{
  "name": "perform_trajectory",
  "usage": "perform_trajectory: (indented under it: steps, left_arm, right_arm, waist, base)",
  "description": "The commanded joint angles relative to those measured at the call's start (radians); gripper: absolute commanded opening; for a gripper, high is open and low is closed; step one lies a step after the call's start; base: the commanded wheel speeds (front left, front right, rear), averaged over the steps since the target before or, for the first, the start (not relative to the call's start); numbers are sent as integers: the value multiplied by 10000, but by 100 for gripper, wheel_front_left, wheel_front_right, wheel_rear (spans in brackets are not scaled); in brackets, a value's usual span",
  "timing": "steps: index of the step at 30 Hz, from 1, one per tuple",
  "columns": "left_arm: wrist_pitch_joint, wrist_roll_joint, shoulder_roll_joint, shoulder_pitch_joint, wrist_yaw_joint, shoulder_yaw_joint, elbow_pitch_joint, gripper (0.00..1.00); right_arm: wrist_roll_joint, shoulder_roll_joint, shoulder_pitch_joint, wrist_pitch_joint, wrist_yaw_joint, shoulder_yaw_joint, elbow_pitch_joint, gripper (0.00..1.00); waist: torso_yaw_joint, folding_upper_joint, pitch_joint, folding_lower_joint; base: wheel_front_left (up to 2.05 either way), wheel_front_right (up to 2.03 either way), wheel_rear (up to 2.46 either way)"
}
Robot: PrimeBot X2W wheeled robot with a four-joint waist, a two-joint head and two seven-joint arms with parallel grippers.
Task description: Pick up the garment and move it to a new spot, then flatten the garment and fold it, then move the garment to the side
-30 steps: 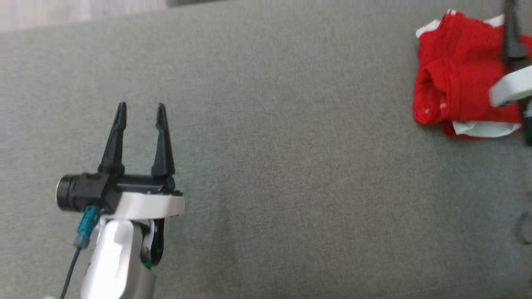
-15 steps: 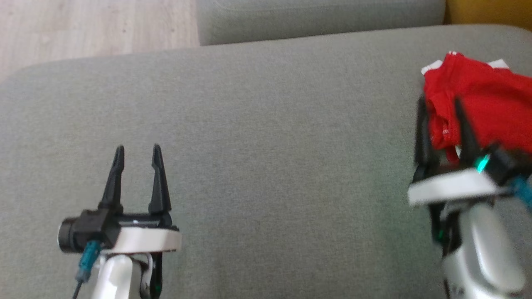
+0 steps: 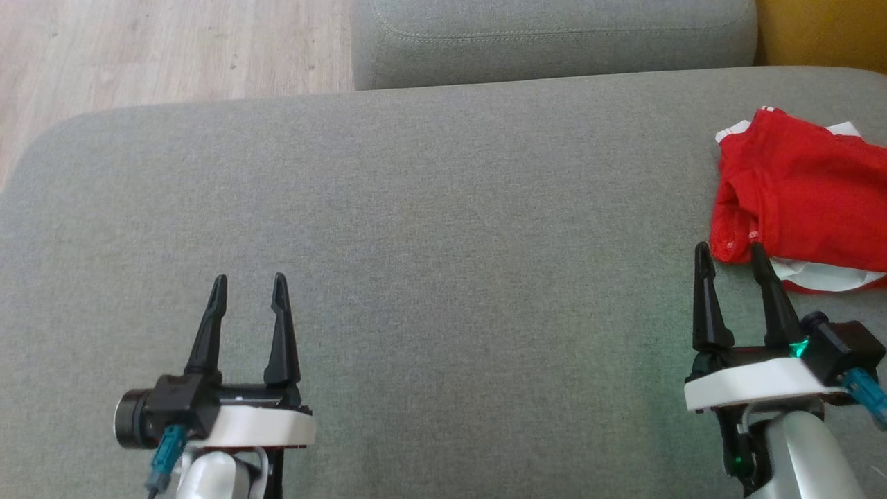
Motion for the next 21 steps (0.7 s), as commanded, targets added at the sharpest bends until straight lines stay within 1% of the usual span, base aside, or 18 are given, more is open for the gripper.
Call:
perform_trajectory:
  steps: [1, 13, 21]
  left_arm:
    - [-51, -43, 50, -184, 100, 229, -301, 100]
    - [-51, -317, 49, -310, 312, 135, 138, 100]
    - [-51, -430, 49, -340, 224, 228, 46, 100]
  right_arm:
    - [-116, 4, -123, -110, 67, 237, -379, 100]
    - [-230, 4, -100, -111, 67, 381, -387, 100]
    - [-117, 4, -71, -112, 67, 536, -434, 100]
  waist:
    - [-5, 0, -4, 0]
    - [-15, 0, -60, 0]
    - [-48, 0, 26, 0]
  base:
    - [0, 0, 0]
    - [0, 0, 0]
    - [0, 0, 0]
